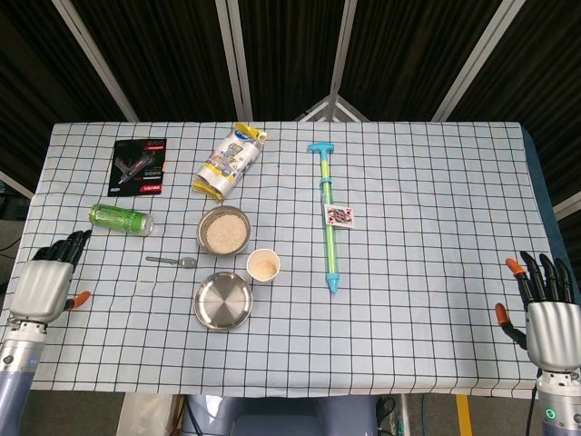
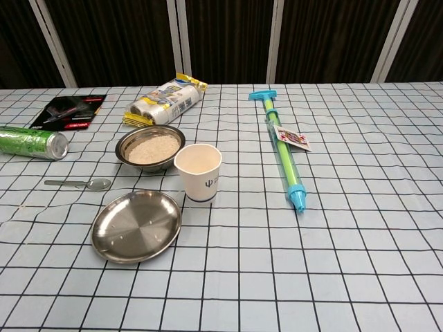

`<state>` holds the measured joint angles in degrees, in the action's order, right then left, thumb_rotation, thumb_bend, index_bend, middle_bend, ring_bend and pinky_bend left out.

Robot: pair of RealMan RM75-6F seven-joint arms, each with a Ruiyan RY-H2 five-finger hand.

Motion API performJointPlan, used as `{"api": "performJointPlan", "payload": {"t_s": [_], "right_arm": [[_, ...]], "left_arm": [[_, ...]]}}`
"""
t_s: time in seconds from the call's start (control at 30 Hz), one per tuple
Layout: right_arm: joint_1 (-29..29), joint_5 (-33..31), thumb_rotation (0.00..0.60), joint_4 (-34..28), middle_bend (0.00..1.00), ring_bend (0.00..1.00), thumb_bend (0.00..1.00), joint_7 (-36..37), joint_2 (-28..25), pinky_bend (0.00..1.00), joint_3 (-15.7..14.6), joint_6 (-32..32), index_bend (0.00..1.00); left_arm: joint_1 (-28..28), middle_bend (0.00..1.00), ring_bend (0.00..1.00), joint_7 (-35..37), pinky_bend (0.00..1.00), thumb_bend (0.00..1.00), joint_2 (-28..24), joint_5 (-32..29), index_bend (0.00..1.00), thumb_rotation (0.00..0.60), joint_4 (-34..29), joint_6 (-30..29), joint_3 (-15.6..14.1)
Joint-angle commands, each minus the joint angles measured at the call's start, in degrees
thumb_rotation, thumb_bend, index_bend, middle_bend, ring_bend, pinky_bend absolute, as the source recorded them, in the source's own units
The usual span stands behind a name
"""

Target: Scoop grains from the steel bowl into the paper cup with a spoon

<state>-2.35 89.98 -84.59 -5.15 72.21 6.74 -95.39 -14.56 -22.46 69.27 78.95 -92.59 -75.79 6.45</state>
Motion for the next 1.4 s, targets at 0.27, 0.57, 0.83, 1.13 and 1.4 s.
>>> {"api": "performJointPlan", "payload": {"t_s": [0.27,0.57,0.83,1.13,1.4], "right_arm": [[0.2,0.3,0.6,0.3,0.13,0.0,0.38,0.1,0.3,0.0,0.0,-0.7,0.18],[0.3,0.6,0.6,0.8,0.13,0.0,0.38,0.4,0.6,0.0,0.1,-1.3,0.18],[0.3,0.6,0.6,1.0,0.13,0.0,0.38,0.5,0.7,0.0,0.1,-1.4,0.18],[0.3,0.5,0.6,0.9,0.13,0.0,0.38,0.4,0.7,0.0,0.1,-1.3,0.18],[0.3,0.6,0.6,1.0,0.13,0.0,0.38,0.4,0.8,0.0,0.1,-1.5,0.18]], "left_arm": [[-11.3,0.97,1.0,-5.5,1.0,0.19,6.8,-15.7,0.42,0.6,6.5,17.0,6.0],[-16.2,0.98,1.0,-13.8,1.0,0.23,11.8,-23.0,0.44,0.6,10.6,20.1,5.9],[-18.8,0.98,1.0,-17.9,1.0,0.29,15.0,-26.1,0.46,0.6,13.1,20.5,5.0],[-20.4,0.98,1.0,-18.9,1.0,0.32,18.4,-27.9,0.49,0.6,16.0,20.7,4.0],[-21.5,0.98,1.0,-19.4,1.0,0.36,20.6,-29.4,0.5,0.6,18.6,20.7,3.3]]}}
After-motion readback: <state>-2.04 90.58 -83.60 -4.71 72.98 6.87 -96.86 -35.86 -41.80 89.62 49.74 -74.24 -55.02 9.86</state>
